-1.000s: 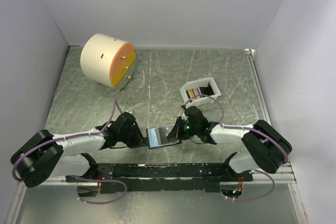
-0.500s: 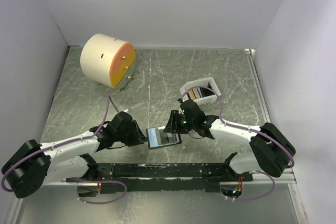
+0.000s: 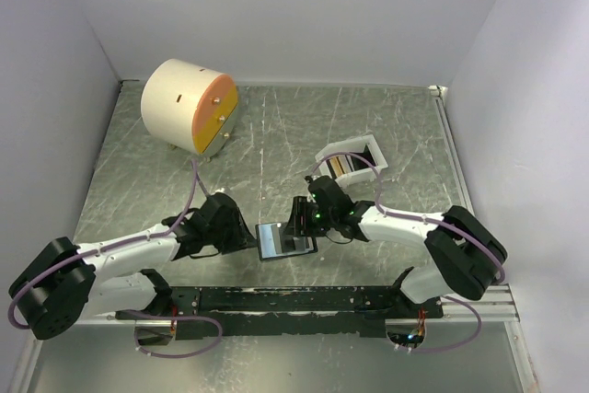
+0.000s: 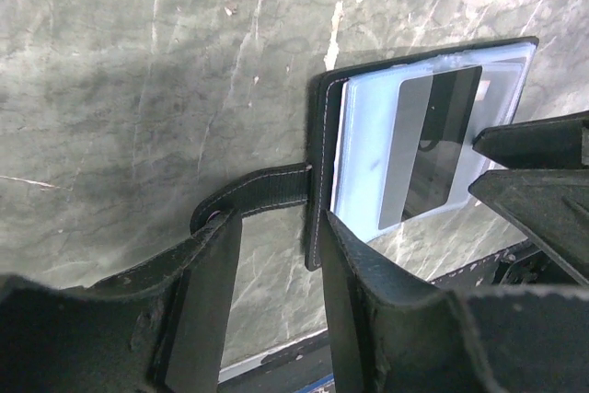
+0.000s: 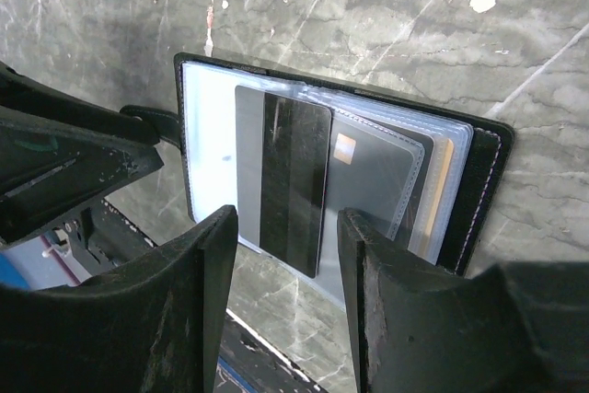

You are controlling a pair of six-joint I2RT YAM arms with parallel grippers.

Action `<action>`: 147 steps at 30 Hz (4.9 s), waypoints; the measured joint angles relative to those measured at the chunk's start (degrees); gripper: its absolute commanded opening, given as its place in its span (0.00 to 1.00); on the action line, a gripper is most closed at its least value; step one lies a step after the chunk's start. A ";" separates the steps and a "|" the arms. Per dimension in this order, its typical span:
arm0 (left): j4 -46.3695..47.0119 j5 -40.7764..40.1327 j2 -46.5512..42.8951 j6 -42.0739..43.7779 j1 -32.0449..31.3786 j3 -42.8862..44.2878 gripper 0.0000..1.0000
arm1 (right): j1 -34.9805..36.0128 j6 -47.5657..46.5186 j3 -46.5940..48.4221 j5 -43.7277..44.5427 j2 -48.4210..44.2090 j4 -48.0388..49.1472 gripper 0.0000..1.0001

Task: Put the credit cards into the card holder
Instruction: Insert the credit card into the card holder, then close the card holder at the center of the board.

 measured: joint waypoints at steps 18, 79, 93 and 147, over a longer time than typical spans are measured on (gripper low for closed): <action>-9.03 -4.87 -3.41 0.68 0.00 2.71 0.56 | 0.83 0.00 0.61 -0.20 0.98 0.81 0.48; -6.64 -4.83 2.93 4.68 0.00 4.22 0.18 | 6.75 -1.77 7.06 -6.05 12.41 6.40 0.41; -10.60 -5.92 0.02 4.26 0.00 6.60 0.15 | 7.52 -5.95 10.08 0.11 5.99 -6.64 0.49; -16.44 -6.97 -6.86 1.51 0.00 5.53 0.07 | 3.08 0.20 -2.73 7.43 -3.91 -2.56 0.76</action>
